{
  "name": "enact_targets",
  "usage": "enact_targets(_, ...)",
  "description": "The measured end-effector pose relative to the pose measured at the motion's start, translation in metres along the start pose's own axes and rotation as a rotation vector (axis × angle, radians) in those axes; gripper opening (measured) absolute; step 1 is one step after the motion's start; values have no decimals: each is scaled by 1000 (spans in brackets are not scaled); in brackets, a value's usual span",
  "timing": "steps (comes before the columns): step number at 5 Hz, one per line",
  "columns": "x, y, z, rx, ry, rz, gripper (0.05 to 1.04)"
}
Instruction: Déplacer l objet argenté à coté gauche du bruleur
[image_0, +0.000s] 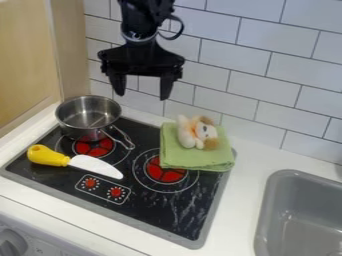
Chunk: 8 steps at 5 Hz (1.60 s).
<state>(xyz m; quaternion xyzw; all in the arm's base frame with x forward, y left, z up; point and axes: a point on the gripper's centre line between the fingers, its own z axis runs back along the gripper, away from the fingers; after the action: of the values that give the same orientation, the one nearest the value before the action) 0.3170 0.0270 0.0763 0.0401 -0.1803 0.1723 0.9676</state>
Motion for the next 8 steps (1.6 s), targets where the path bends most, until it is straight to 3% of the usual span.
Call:
enact_targets(2,-7,19,-30,17,80,55,999)
enact_targets(3,1,22,-37,23,82,66,999)
enact_targets(6,-6,37,-67,72,174,92,999)
enact_targets(7,-6,42,-76,88,183,107,934)
enact_targets(8,-2,44,-77,98,160,109,623)
